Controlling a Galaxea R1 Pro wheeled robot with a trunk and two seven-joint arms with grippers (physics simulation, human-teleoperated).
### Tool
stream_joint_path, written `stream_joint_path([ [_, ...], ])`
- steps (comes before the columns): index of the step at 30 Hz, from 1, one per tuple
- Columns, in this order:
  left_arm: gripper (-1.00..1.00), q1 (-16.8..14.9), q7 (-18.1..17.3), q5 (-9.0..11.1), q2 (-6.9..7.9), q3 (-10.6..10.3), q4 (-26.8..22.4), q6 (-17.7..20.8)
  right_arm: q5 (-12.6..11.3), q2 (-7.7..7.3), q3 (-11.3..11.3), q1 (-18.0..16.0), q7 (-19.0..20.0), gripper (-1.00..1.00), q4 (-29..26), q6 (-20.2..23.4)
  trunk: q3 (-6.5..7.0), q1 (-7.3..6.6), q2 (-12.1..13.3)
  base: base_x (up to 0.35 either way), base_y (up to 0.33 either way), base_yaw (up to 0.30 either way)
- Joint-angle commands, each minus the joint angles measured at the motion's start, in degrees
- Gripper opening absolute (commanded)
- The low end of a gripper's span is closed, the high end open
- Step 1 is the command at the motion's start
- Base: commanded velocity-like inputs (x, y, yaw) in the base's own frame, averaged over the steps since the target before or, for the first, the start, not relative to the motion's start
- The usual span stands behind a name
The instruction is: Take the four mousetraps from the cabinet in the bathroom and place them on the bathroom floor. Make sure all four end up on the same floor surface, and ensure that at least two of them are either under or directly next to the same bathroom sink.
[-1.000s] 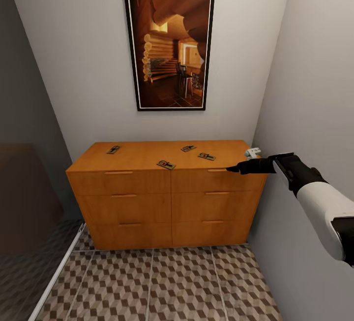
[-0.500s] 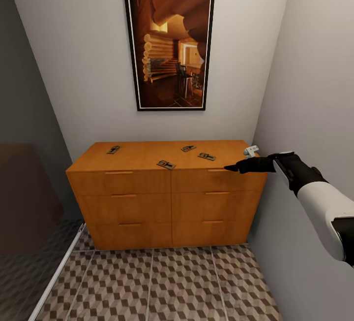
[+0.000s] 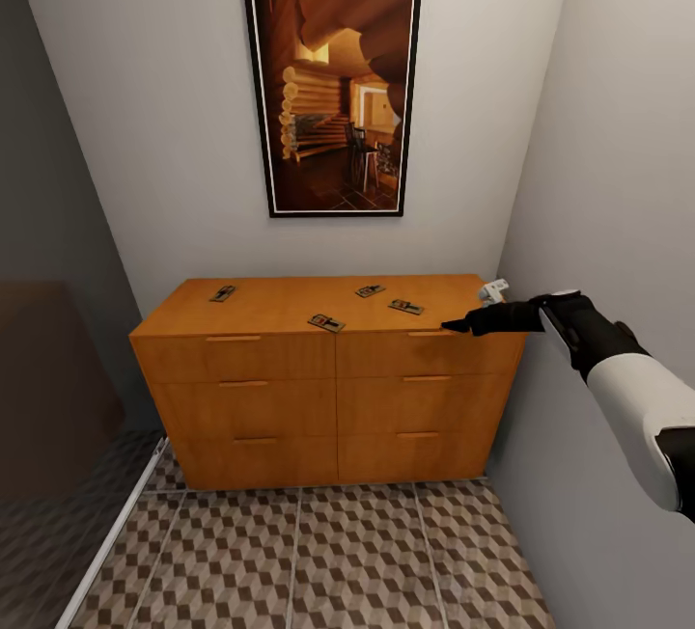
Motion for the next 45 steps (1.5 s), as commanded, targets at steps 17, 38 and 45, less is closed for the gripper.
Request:
stream_joint_path([
  [17,1.00,-0.1,0.0,-0.1,0.01,0.3,0.2,-0.3,0.4,-2.65,-0.2,0.0,0.3,1.00,-9.2,7.4,-0.06,0.00,0.0,0.000,0.000,0.000],
  [38,1.00,-0.1,0.0,-0.1,-0.05,0.2,0.2,-0.3,2.1,-2.66,-0.1,-0.5,-0.1,1.00,-10.9,14.7,-0.06,0.00,0.0,0.000,0.000,0.000],
  [45,1.00,-0.1,0.0,-0.1,-0.08,0.2,0.3,-0.3,3.0,-2.68,-0.1,-3.0,-0.5,1.00,-10.9,20.0,-0.06,0.00,0.0,0.000,0.000,0.000],
])
